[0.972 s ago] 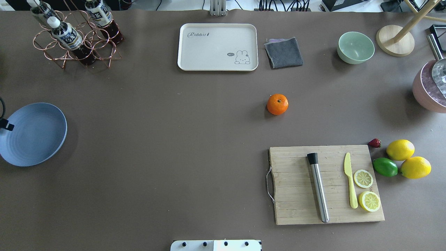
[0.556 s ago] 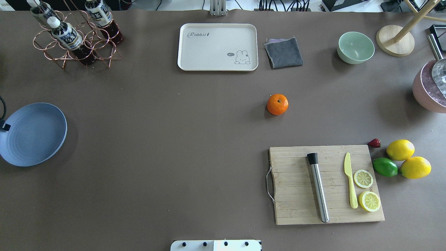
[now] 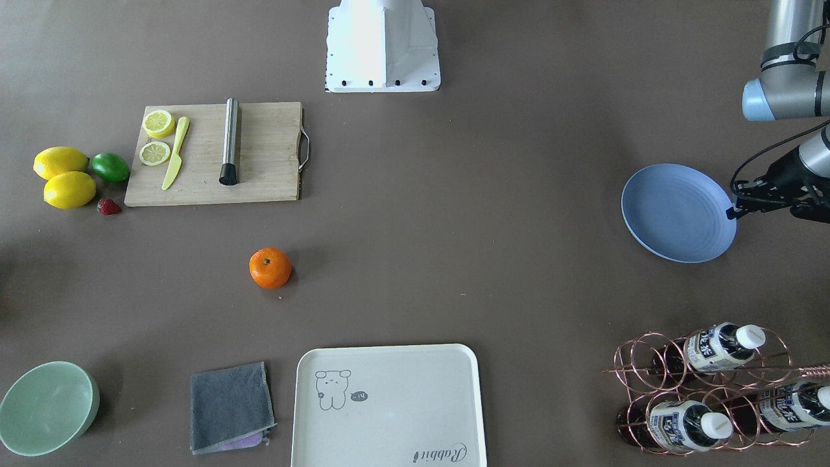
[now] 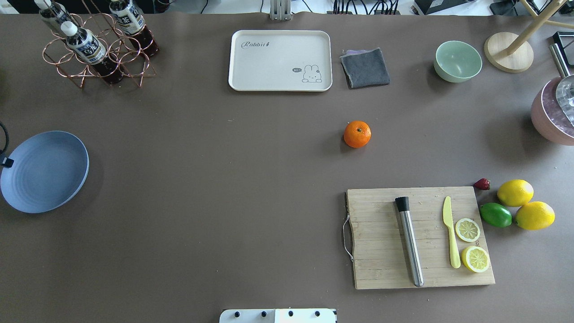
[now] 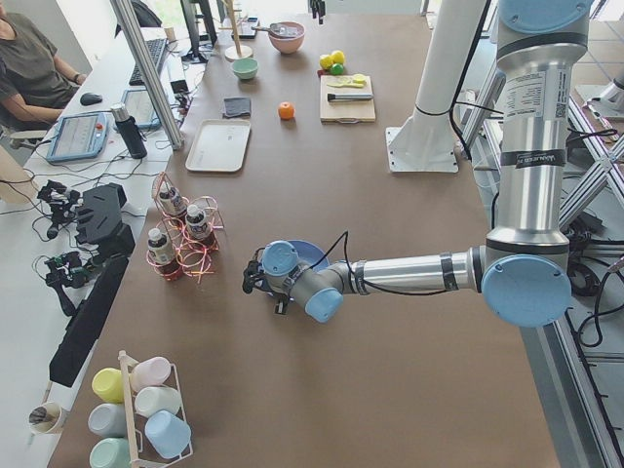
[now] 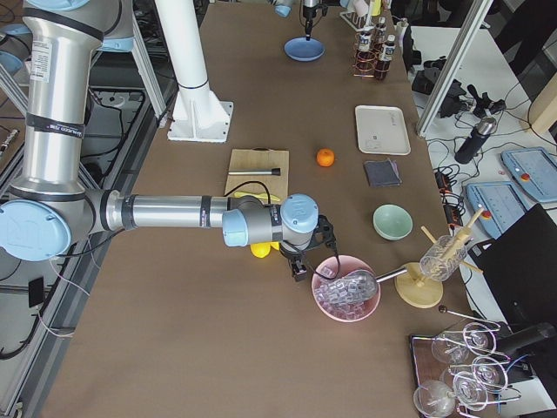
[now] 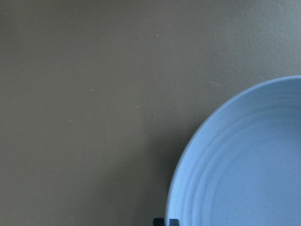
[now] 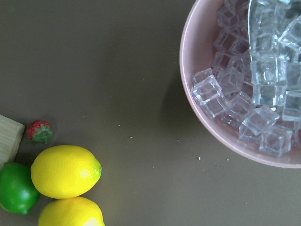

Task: Pick orange to plate
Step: 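Slide the blue plate toward the orange with the left gripper while the right arm reaches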

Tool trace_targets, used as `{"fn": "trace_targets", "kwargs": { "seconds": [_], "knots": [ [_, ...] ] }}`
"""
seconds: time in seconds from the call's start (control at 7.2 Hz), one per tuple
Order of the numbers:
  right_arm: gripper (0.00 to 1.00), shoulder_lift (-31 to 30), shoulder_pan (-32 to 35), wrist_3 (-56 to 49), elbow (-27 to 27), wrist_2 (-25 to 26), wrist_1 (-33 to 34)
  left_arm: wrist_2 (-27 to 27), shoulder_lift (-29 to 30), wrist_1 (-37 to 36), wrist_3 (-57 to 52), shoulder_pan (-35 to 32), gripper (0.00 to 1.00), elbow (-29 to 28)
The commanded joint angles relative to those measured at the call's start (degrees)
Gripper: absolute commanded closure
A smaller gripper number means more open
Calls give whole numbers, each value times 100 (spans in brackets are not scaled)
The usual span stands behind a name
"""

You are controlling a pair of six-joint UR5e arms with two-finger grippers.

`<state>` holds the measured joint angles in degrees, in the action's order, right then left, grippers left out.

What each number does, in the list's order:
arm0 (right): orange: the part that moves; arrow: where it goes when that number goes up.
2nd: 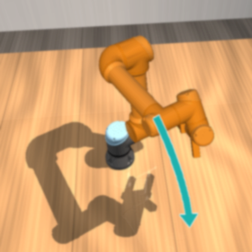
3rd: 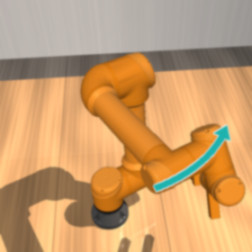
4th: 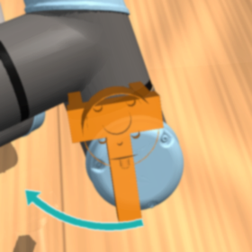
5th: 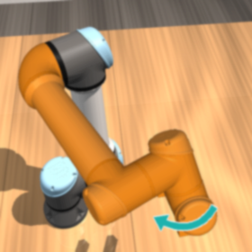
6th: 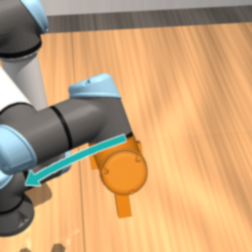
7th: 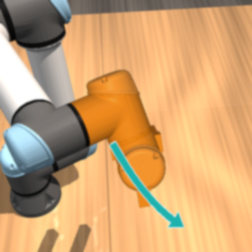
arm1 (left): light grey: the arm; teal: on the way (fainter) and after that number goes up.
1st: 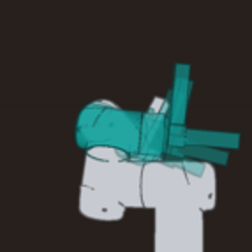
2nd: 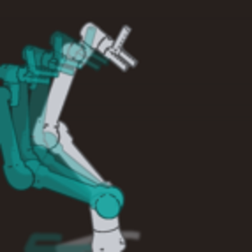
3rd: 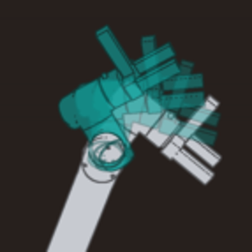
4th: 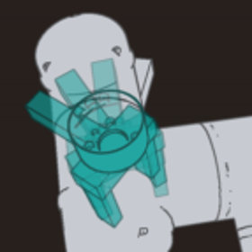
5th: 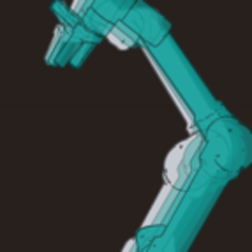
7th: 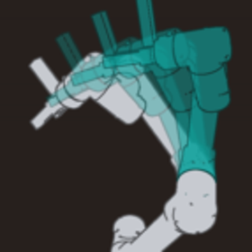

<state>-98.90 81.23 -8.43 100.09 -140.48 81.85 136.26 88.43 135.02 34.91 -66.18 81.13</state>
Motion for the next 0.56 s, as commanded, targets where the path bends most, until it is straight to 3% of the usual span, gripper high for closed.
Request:
{"fn": "trace_targets", "kwargs": {
  "seconds": [0.0, 0.42],
  "knots": [
    [0, 343, -228, 769, 90, 21, -11, 208, 51, -19, 1223, 26, 100, 655],
    [0, 1256, -1079, 2576, 213, 100, -11, -351, 463, -54, 3752, 1278, 100, 1781]
  ]
}}
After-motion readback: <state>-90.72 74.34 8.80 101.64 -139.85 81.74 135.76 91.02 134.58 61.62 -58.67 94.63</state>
